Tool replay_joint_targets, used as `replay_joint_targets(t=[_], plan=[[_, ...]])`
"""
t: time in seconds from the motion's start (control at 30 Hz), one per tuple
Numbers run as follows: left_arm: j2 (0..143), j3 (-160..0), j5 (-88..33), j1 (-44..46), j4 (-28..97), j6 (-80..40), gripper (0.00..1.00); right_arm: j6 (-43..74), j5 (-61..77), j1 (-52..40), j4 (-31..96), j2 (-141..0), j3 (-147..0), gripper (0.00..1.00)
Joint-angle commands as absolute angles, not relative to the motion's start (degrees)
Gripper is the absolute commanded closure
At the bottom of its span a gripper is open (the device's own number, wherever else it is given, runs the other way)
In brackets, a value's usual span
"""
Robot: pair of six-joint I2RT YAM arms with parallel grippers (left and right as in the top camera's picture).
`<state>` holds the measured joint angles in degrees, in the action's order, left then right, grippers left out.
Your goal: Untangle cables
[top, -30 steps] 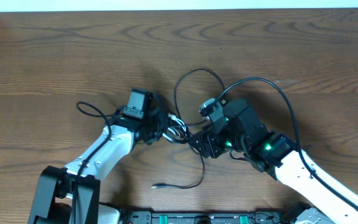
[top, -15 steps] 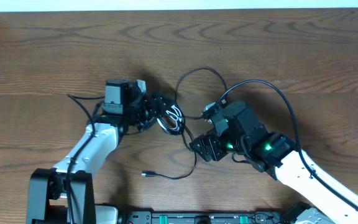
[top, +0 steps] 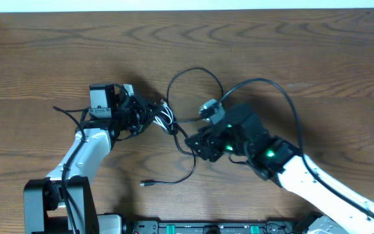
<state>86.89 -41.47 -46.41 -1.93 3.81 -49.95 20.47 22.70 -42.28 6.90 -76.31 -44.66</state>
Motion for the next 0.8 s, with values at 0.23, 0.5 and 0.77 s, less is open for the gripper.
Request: replay_joint_targets(t=[0.23, 0.5, 0.77], plan=[[86.78, -41.52, -43.66, -0.01, 7.27, -68.55, 0.92, 27.62, 25.67, -46.78, -1.65, -84.49, -45.1, 0.47], [86.78, -41.52, -43.94, 0.69, 14.87, -82.26, 0.92, 25.91, 19.64, -47.46, -6.28, -88.86, -45.1, 0.55], [86.78, -41.52, -45.04, 0.69, 17.93, -84.79, 0.92, 23.09, 15.09, -48.01, -5.43, -93.47, -45.1, 0.71]])
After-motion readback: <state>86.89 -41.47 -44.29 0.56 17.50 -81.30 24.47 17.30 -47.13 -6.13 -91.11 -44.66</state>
